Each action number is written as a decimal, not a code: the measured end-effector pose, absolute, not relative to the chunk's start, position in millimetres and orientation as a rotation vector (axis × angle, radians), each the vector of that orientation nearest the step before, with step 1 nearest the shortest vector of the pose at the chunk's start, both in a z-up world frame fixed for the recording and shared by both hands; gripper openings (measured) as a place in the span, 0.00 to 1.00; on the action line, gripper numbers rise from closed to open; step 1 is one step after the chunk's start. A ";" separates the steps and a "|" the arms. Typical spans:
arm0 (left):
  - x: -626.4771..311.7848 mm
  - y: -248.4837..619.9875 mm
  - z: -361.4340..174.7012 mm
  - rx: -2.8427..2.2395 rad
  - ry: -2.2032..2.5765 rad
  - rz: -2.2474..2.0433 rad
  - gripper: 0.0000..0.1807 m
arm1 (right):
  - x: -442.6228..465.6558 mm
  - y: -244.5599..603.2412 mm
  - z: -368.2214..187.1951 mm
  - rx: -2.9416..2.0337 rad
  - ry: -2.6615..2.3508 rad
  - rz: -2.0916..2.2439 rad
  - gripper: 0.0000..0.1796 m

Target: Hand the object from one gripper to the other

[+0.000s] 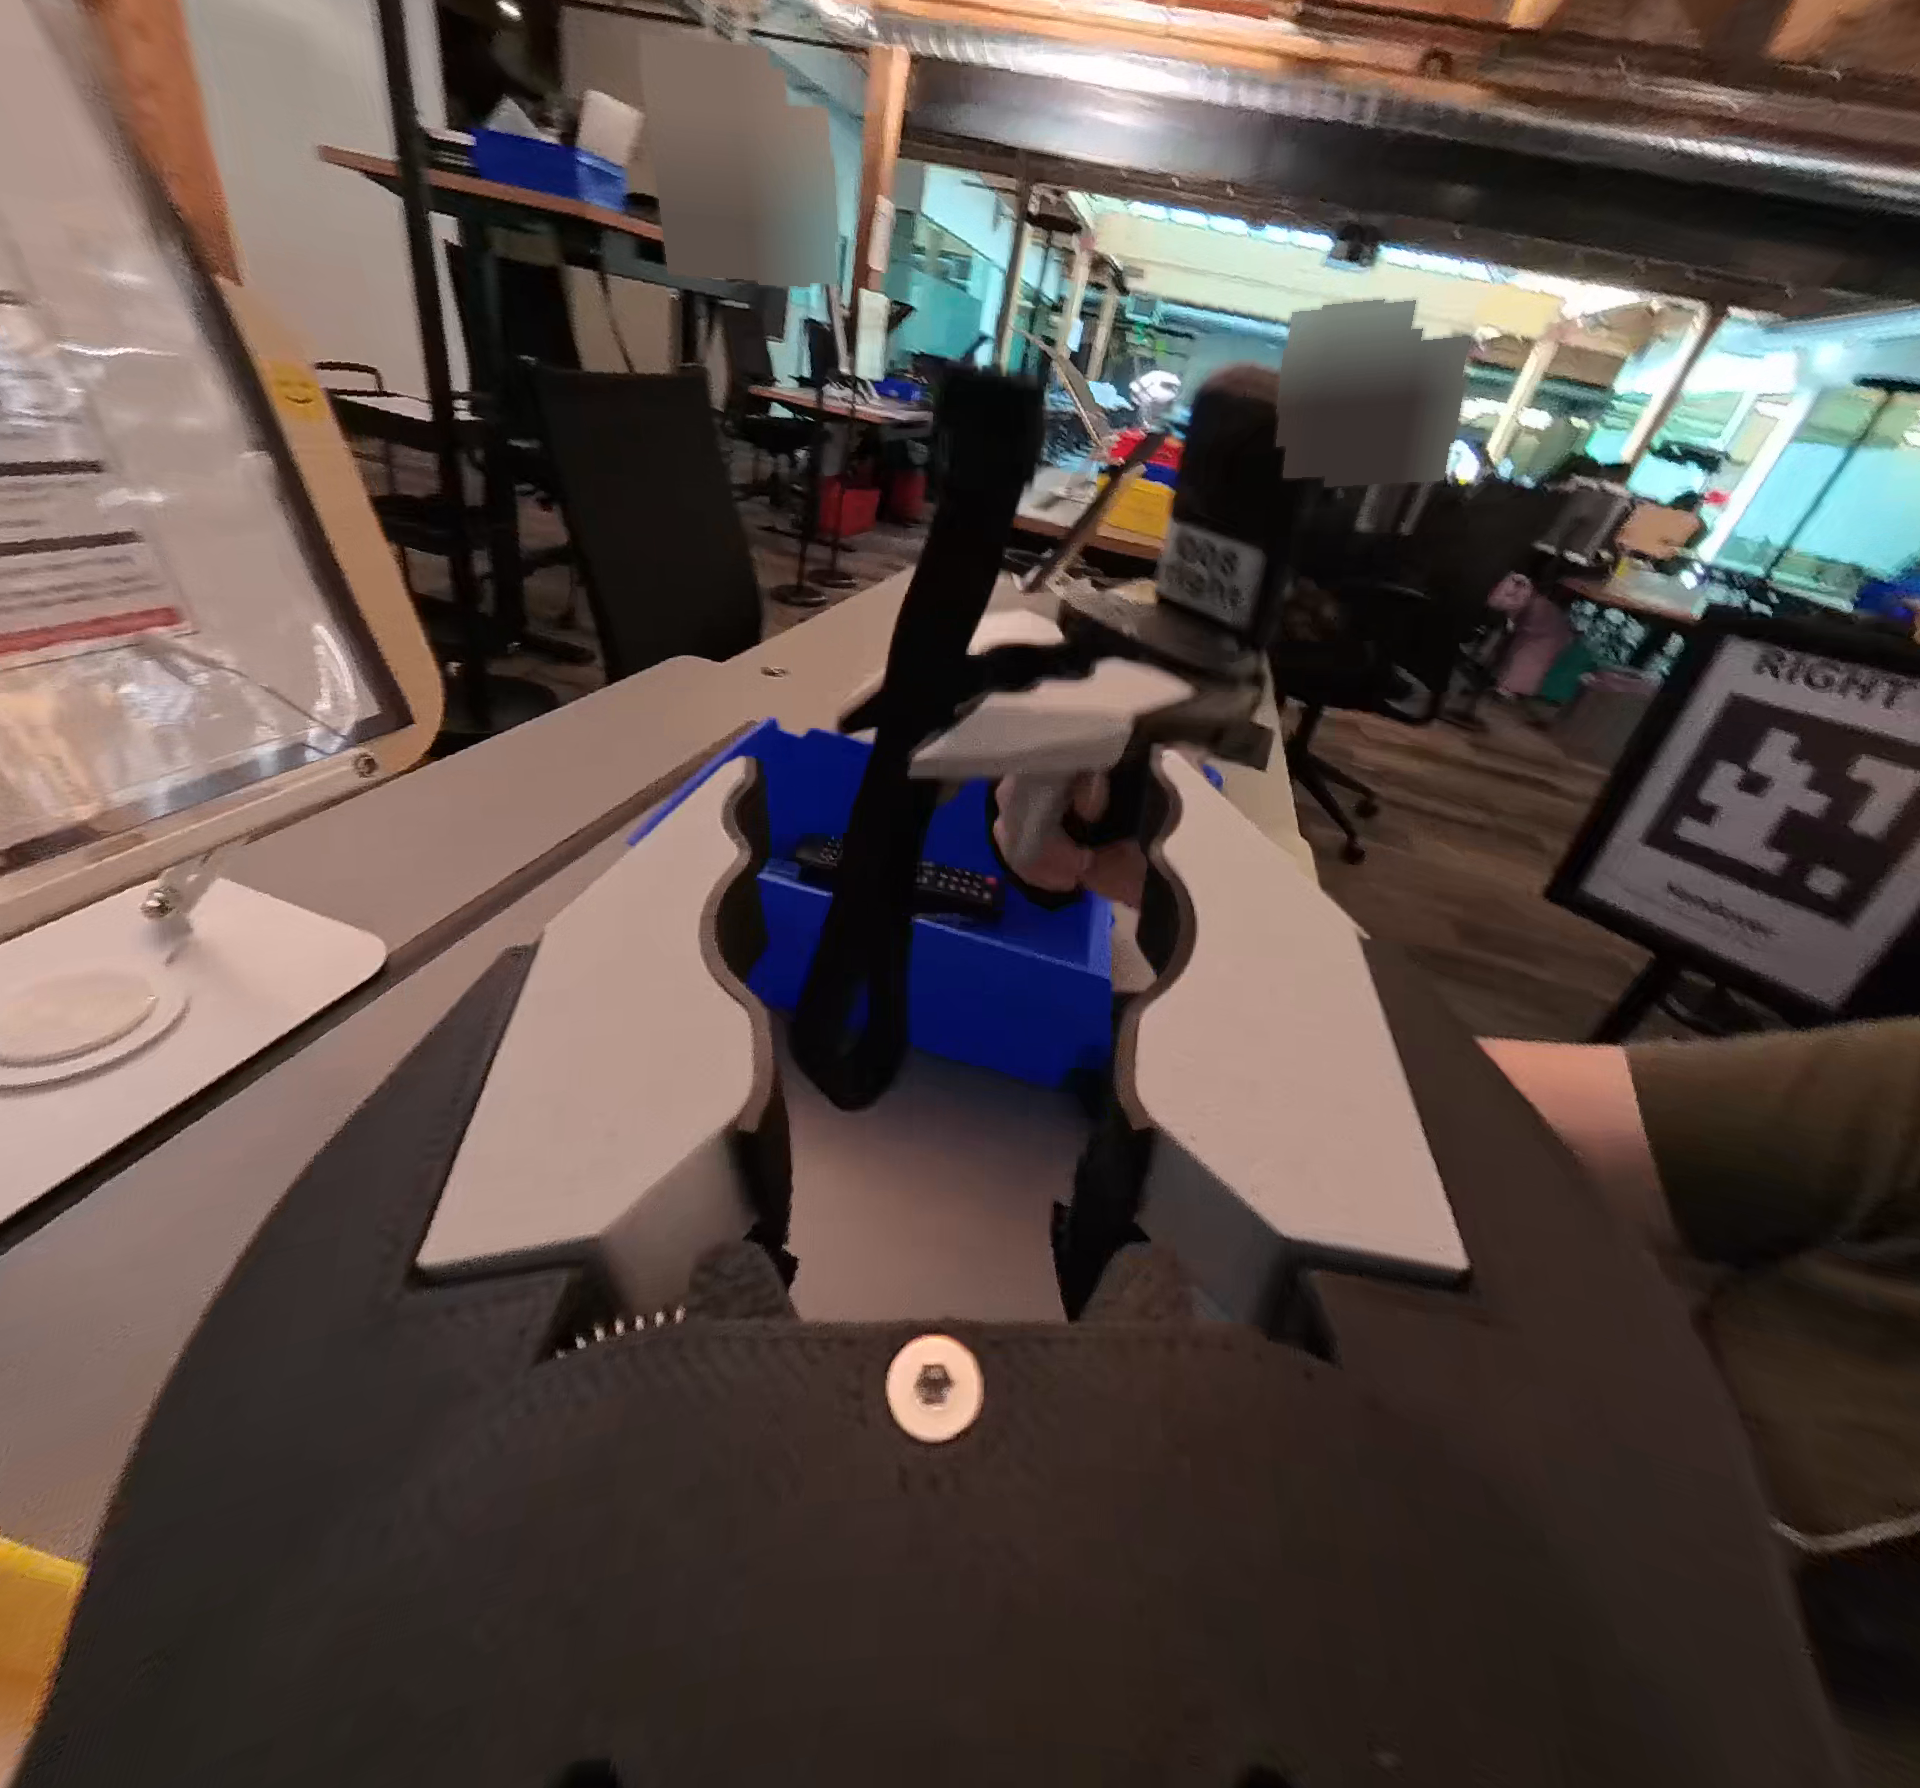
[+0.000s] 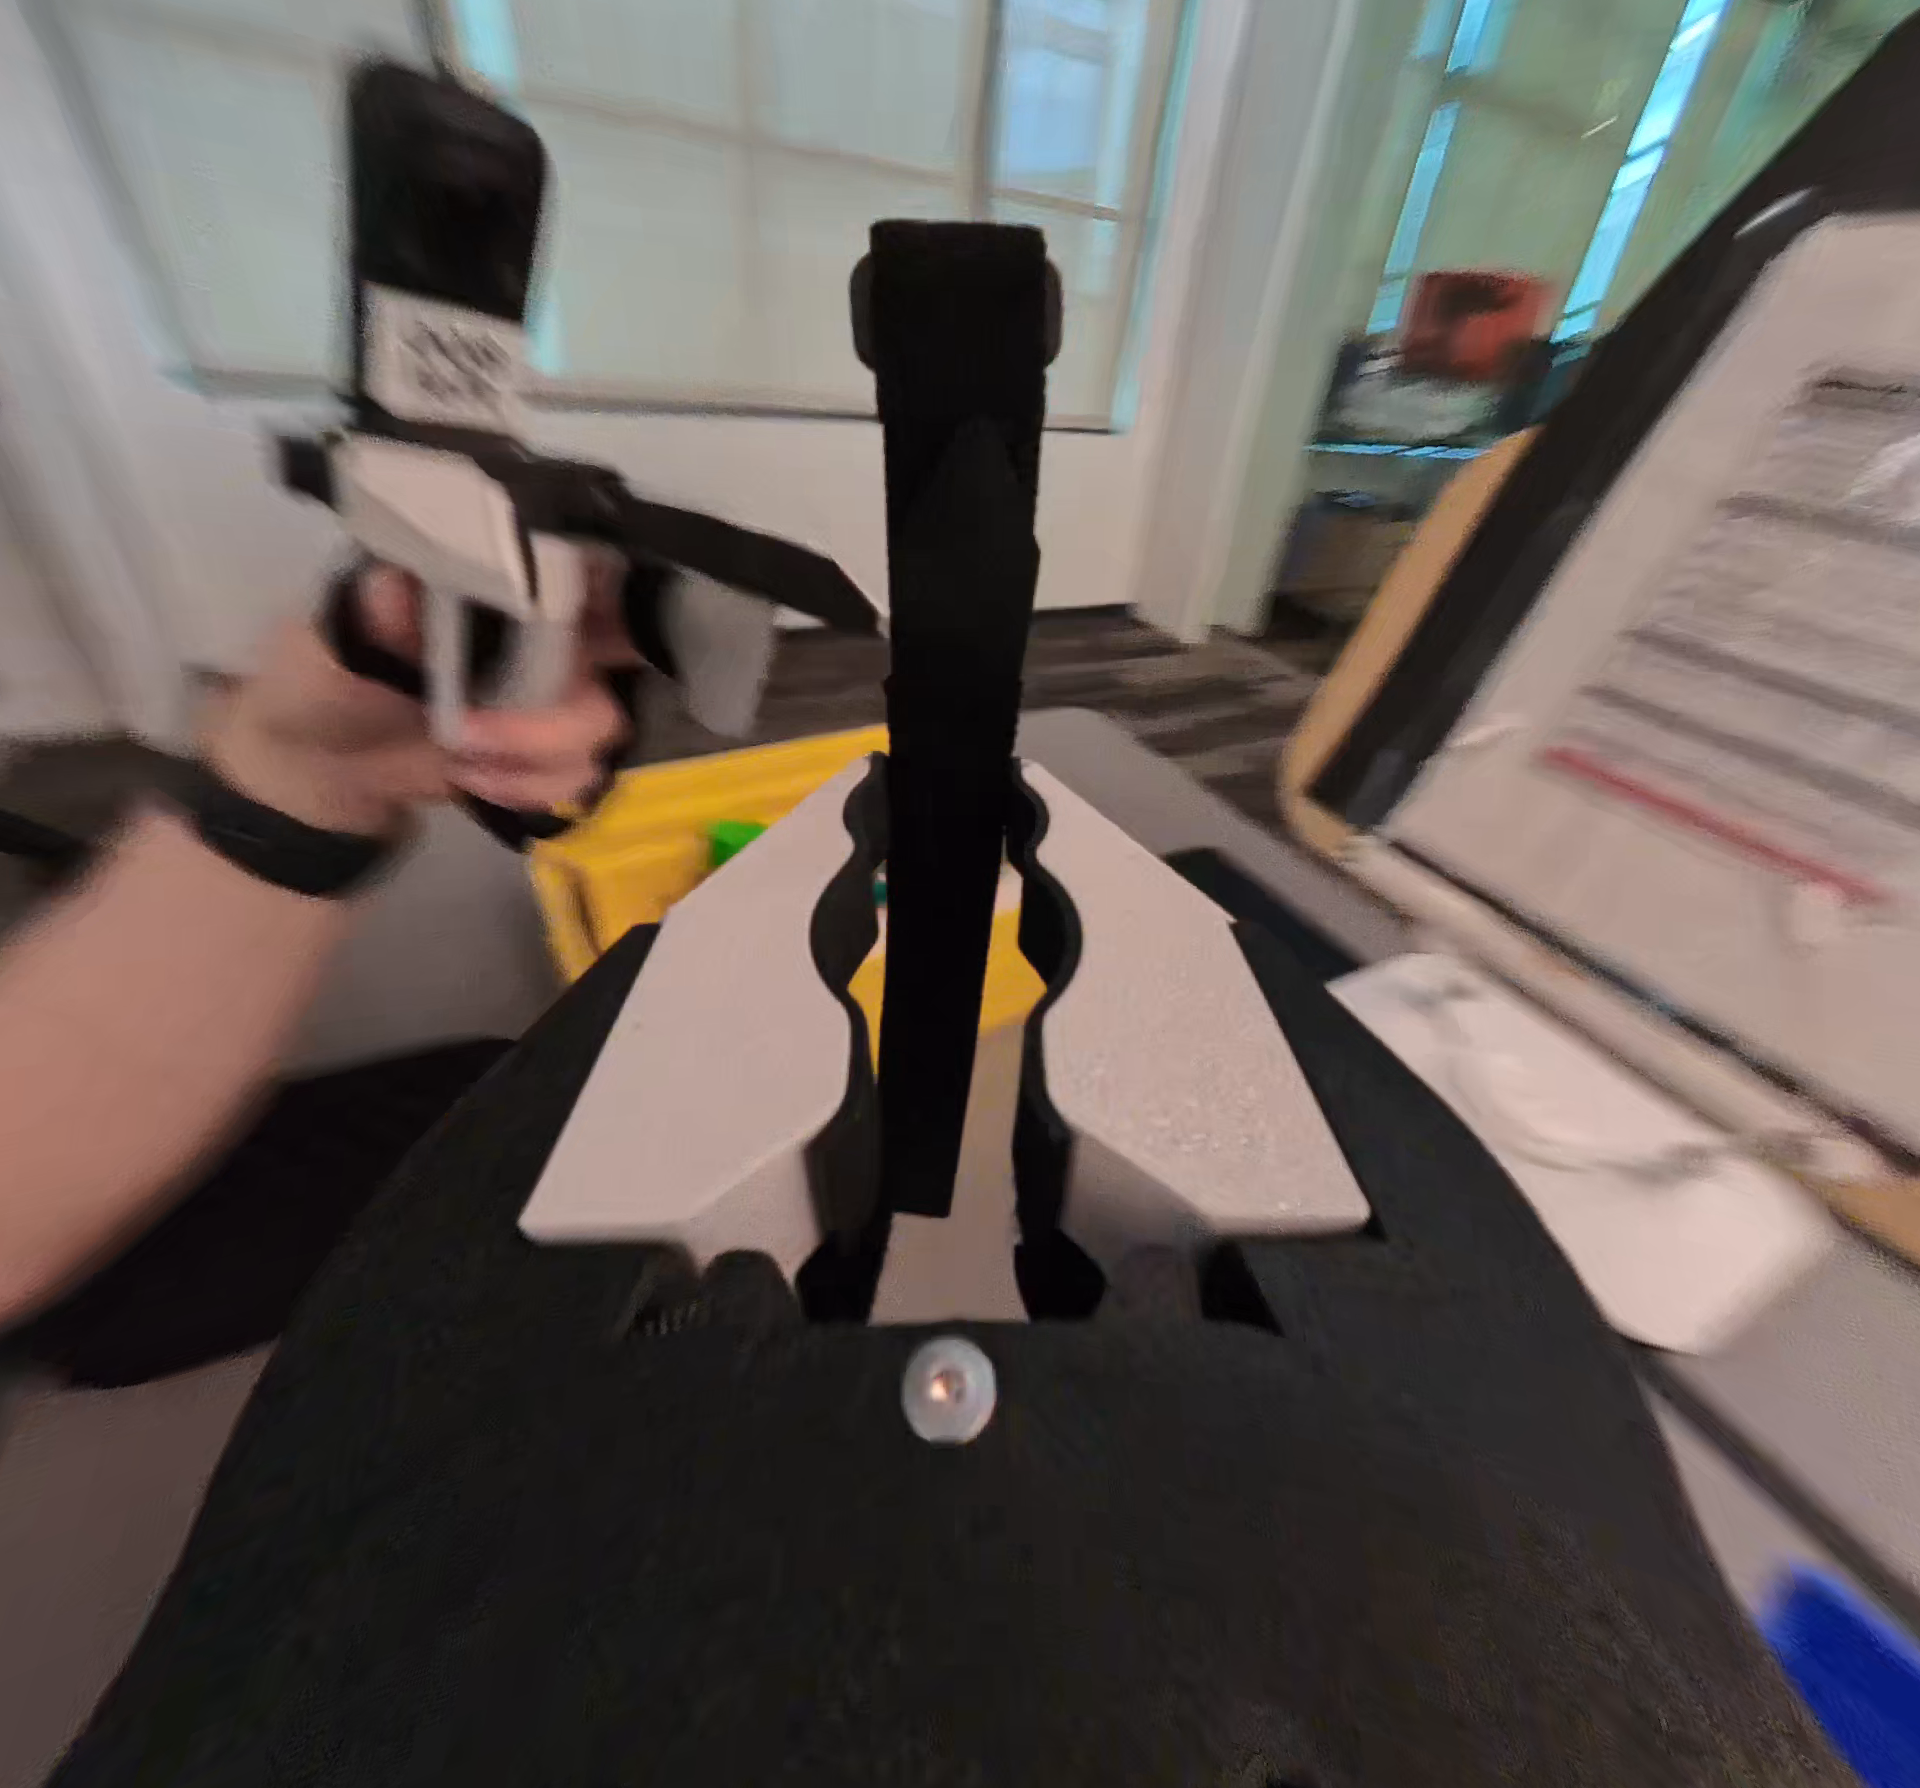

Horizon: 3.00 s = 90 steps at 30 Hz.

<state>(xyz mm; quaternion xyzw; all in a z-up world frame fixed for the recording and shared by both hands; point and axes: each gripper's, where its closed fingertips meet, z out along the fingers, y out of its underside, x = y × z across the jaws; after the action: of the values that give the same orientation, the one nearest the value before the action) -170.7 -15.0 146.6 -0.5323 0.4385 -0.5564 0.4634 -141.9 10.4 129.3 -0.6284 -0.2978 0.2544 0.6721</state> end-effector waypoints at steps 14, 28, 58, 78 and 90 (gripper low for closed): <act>-133.8 -63.5 126.9 -1.215 1.343 -1.367 0.27 | -158.3 -34.4 155.4 -1.378 -0.683 1.059 0.11; -136.9 -59.1 131.5 -1.180 1.331 -1.232 0.10 | -158.4 -42.8 160.3 -1.331 -0.709 1.131 0.11; -150.5 -65.2 136.4 -1.129 1.373 -1.088 0.10 | -154.0 -57.1 170.7 -1.137 -0.786 1.233 0.15; -237.4 104.7 73.5 -1.362 1.220 0.737 0.09 | -24.9 30.9 139.2 -1.384 -0.303 0.748 0.24; -205.6 89.0 59.7 -1.332 1.319 0.585 0.09 | -34.6 29.7 132.5 -1.424 -0.356 0.756 0.24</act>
<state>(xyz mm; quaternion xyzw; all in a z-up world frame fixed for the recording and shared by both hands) -205.6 89.0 59.7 -0.5639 0.5587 0.2477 0.5555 -34.6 29.7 132.5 -0.6339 -0.1585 0.3367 0.6780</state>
